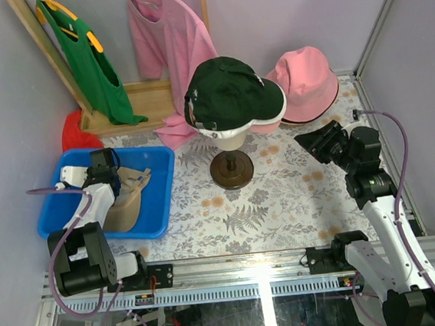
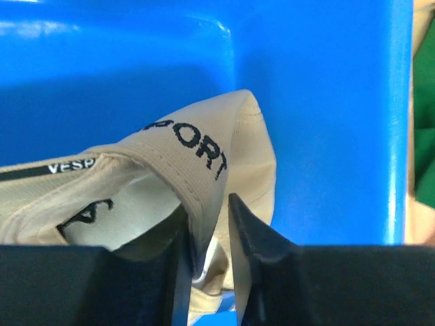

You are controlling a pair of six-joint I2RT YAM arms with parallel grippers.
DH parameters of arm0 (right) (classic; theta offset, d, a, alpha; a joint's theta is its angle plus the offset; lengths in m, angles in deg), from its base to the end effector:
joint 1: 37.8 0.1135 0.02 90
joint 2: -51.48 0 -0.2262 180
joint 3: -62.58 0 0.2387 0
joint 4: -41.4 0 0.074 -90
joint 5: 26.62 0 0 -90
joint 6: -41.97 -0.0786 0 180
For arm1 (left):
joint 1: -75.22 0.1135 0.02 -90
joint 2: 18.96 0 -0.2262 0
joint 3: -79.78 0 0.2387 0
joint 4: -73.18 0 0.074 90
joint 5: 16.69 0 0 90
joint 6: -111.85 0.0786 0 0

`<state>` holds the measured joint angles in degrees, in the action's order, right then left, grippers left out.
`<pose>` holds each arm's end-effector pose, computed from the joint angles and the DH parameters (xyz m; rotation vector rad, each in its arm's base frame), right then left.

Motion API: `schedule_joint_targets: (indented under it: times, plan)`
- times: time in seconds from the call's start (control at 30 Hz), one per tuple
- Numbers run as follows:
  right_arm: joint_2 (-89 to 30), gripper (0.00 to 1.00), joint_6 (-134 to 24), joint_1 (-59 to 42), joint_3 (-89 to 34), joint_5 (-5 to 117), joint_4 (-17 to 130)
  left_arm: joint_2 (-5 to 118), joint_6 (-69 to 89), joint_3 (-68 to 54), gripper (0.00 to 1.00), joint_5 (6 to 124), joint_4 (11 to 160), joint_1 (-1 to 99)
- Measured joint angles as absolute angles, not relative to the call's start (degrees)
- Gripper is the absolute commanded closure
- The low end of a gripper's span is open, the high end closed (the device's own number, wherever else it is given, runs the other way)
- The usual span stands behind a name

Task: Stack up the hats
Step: Pick up the hat from the bin.

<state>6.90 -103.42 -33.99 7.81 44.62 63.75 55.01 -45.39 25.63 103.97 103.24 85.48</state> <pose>0.2367 0.0411 0.2832 0.5908 1.7979 1.0176 0.2618 0.0881 0.1417 -1.6065 1.6367 0.1523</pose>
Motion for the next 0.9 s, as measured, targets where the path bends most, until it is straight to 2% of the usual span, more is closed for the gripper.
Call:
schedule_joint_targets:
  times: [0.1, 0.5, 0.9]
  plan:
    - [6.9, 0.60, -102.7, -34.0, 6.6, 45.1, 65.1, 54.8, -44.8, 25.6, 1.00, 103.1, 102.3, 85.7]
    - [7.5, 0.62, -100.1, -33.8, 1.5, 47.7, 71.1, 42.4, -45.0, 25.6, 1.00, 98.5, 104.6, 86.4]
    - [8.2, 0.68, -98.0, -33.8, -7.1, 51.0, 76.4, 28.8, -50.8, 24.7, 1.00, 81.0, 107.6, 86.6]
